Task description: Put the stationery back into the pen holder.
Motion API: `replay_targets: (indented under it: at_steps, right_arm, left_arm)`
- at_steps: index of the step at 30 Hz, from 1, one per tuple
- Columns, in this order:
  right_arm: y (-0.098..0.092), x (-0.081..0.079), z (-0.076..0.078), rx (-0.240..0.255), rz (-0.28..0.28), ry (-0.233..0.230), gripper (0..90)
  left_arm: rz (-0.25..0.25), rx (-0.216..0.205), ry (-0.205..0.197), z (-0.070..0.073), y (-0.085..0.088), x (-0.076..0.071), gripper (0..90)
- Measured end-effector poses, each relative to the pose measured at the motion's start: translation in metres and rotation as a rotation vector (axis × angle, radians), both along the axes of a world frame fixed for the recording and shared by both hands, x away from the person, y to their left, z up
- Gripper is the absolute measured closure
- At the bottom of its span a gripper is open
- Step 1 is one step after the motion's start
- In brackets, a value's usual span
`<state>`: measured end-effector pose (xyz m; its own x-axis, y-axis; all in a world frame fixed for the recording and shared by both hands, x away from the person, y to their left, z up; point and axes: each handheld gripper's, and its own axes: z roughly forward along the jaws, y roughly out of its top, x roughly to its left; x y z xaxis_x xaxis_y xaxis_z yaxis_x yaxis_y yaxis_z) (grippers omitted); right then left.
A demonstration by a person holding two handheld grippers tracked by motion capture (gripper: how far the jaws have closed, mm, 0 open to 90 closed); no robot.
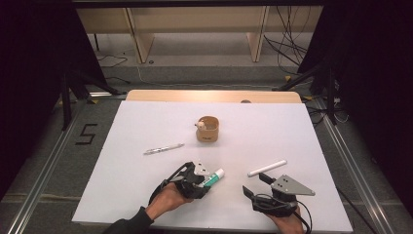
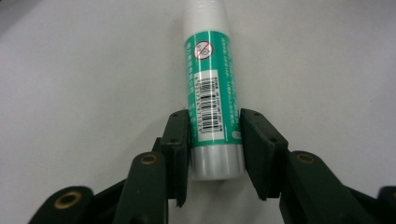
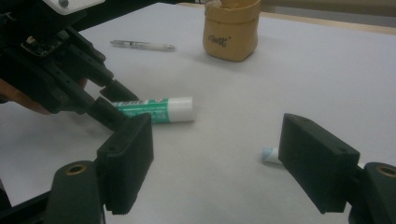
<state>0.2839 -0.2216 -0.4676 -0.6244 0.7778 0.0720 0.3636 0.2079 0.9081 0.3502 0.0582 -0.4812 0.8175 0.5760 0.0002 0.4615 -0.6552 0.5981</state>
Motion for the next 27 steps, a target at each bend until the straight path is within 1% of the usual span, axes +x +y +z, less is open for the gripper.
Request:
replay_targets:
  at_steps: [7,10,11,14,16,19,21,26,27]
  right_arm:
    - [0.000,0.000,0.000,0.000,0.001,0.001,27.2]
    - [0.000,0.000,0.000,0.003,0.001,0.003,27.2]
    - [0.000,0.000,0.000,0.007,0.002,0.005,27.3]
    - [0.001,0.000,0.001,0.017,0.003,0.012,27.3]
    - [0.001,0.001,0.001,0.042,0.003,0.029,27.3]
    - [0.003,0.001,0.003,0.082,0.000,0.057,27.3]
    - [0.003,0.002,0.005,0.118,0.002,0.067,27.3]
    - [0.004,0.007,0.009,0.204,-0.014,0.121,27.3]
    - [0.004,0.008,0.009,0.215,-0.014,0.128,27.3]
  left_arm:
    - [0.007,-0.024,0.006,-0.001,0.002,0.001,65.2]
    - [0.018,-0.051,0.015,-0.001,0.005,0.003,65.3]
    - [0.022,-0.070,0.016,0.000,0.006,0.004,65.3]
    - [0.033,-0.105,0.010,0.003,0.011,0.005,65.3]
    - [0.042,-0.138,0.002,0.005,0.015,0.006,65.3]
    - [0.054,-0.172,-0.010,0.008,0.020,0.007,65.3]
    - [0.058,-0.187,-0.017,0.009,0.022,0.007,65.3]
    - [0.062,-0.232,-0.044,0.013,0.025,0.005,65.3]
    - [0.064,-0.240,-0.049,0.014,0.025,0.005,65.3]
